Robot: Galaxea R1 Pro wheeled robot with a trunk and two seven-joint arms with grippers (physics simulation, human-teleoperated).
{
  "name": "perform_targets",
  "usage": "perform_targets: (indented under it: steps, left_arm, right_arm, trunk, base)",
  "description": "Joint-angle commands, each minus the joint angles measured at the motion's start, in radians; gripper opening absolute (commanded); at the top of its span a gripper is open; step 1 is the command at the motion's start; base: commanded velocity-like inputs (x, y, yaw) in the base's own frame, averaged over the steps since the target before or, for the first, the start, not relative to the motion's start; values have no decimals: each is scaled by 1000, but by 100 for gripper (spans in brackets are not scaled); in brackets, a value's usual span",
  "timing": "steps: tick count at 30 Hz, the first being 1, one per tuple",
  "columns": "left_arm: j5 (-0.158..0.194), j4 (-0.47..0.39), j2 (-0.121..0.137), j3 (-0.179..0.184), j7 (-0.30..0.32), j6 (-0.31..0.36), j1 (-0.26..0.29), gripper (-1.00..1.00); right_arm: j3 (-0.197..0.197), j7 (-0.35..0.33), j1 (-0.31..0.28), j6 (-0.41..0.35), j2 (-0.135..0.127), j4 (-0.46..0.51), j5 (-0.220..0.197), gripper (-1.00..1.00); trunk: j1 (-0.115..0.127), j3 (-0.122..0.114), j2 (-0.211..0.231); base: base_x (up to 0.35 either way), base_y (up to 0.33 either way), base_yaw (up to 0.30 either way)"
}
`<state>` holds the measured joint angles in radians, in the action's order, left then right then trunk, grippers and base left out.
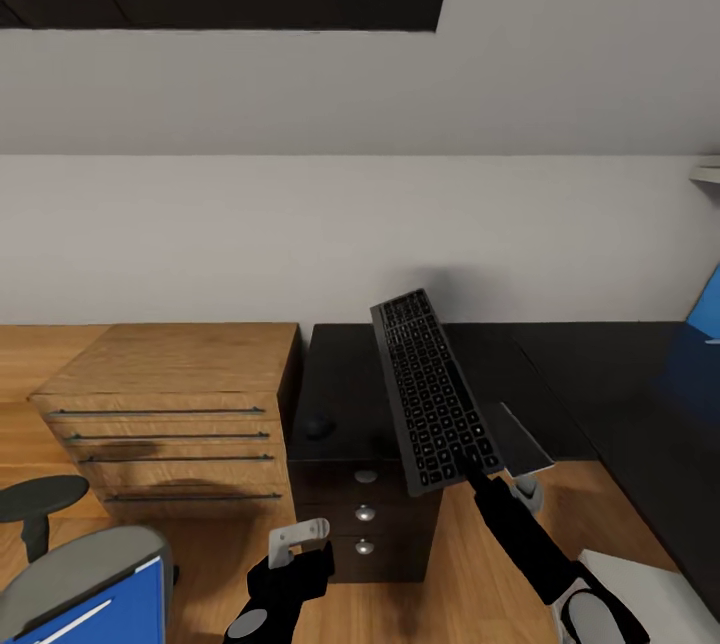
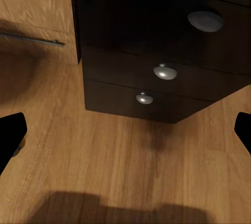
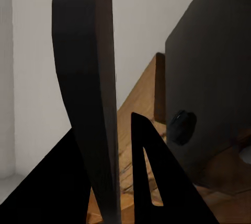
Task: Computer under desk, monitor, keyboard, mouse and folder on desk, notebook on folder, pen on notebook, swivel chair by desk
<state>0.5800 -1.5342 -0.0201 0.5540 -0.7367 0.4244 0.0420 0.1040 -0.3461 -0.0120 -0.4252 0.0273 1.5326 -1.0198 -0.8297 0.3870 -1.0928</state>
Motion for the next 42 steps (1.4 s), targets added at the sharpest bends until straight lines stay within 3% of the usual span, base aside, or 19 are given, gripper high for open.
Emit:
perform_targets:
  steps: [1, 4, 5, 10, 17, 27, 42]
  left_arm:
    - [6, -1, 0, 1, -7, 3, 1, 100]
    - [7, -1, 0, 1, -6, 4, 1, 100]
    - [7, -1, 0, 1, -6, 4, 1, 100]
    - [8, -1, 0, 2, -6, 5, 1, 100]
    - [9, -1, 0, 3, -6, 5, 1, 100]
    - [8, -1, 0, 2, -6, 5, 1, 100]
    - [3, 19, 0, 3, -2, 5, 1, 100]
  right_arm:
    - [3, -1, 5, -25, 2, 6, -26, -100]
    - [4, -24, 13, -76, 1, 10, -88, -100]
    - [4, -53, 15, -114, -2, 6, -137, -100]
    - [5, -88, 18, -159, -29, -6, -191, -100]
    - [5, -97, 18, -166, -37, -10, -227, -100]
    - [17, -95, 18, -158, -34, -48, -238, -100]
    - [42, -93, 18, -154, -32, -76, -238, -100]
  trunk:
    - [4, -2, 6]
    - [15, -11, 27]
    - [19, -15, 34]
    - [38, -30, 69]
    - [65, -52, 118]
    - [104, -84, 188]
    - [104, -84, 188]
  base:
    - [0, 0, 0]
    - [0, 0, 0]
    - [0, 0, 0]
    - [0, 0, 0]
    - [0, 0, 0]
    - [0, 0, -116]
    - [-57, 40, -299]
